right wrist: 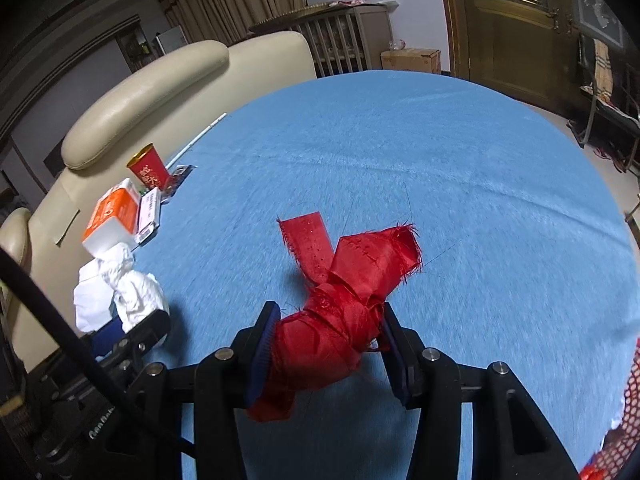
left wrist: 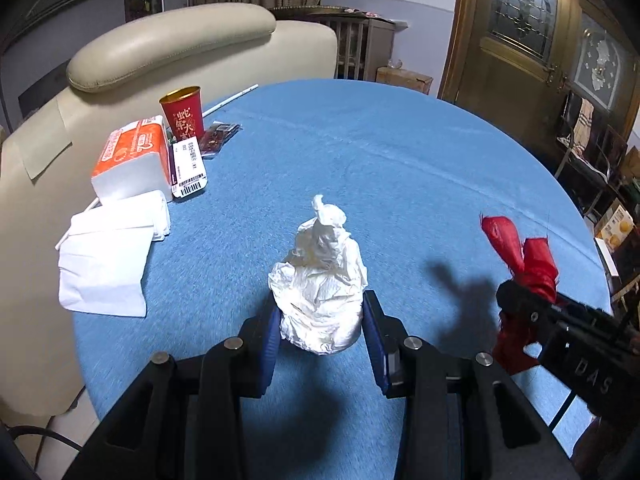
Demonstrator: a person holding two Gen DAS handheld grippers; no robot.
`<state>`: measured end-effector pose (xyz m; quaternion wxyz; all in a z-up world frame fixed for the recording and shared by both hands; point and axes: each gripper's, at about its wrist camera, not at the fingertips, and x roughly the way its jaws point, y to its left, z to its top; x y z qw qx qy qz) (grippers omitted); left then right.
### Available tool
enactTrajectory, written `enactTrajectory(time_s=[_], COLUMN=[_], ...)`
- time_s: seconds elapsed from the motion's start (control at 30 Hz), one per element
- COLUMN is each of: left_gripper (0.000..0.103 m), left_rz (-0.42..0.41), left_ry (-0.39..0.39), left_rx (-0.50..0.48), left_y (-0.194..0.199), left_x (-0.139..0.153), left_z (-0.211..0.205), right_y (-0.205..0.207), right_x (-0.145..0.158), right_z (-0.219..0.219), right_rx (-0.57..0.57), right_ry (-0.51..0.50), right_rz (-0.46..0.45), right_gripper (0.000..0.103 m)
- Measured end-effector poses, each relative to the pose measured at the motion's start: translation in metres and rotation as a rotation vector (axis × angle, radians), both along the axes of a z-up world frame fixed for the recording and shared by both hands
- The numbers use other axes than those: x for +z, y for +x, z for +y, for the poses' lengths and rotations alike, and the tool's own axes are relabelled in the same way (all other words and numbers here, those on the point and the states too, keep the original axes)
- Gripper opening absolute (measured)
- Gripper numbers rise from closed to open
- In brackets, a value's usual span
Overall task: Collect trash
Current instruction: 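Carry the white bundle and dark-red cloth over the red wastebasket with both tools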
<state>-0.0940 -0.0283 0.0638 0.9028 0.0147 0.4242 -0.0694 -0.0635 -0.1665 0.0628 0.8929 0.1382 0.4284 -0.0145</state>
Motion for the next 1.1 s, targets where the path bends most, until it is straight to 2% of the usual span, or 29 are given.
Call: enactTrajectory(time_s=[0.23,0.47,0.7,1.1], left_gripper=[0.041,0.041,0.041,0.041], left_rz=[-0.003,-0.014,-0.029,-0.001], left_ry=[0.008,0.011,0.017,0.040], left_rx=[-0.030,-0.067,-0.108,-0.150], left_y=[-0.023,-0.042,-0.048,-0.053], left_x=[0.002,0.005,0.008,-0.005], left_z=[-0.009,-0.022,-0.036,-0.055], right_y=[-0.046,-0.076,-0.089,-0.105], right_x=[0.005,0.005,0.010,0.004], right_z=[-0.006,-0.015,-0.020,-0.035], right_rx=[-0.056,-0.092,-0.111,-0.151], right_ry=[0.029,0.031,0.025,0.042], right_rz=[-0.045,-0.061,-0.085,-0.099], right_gripper=[0.052,0.052,0.052,0.052])
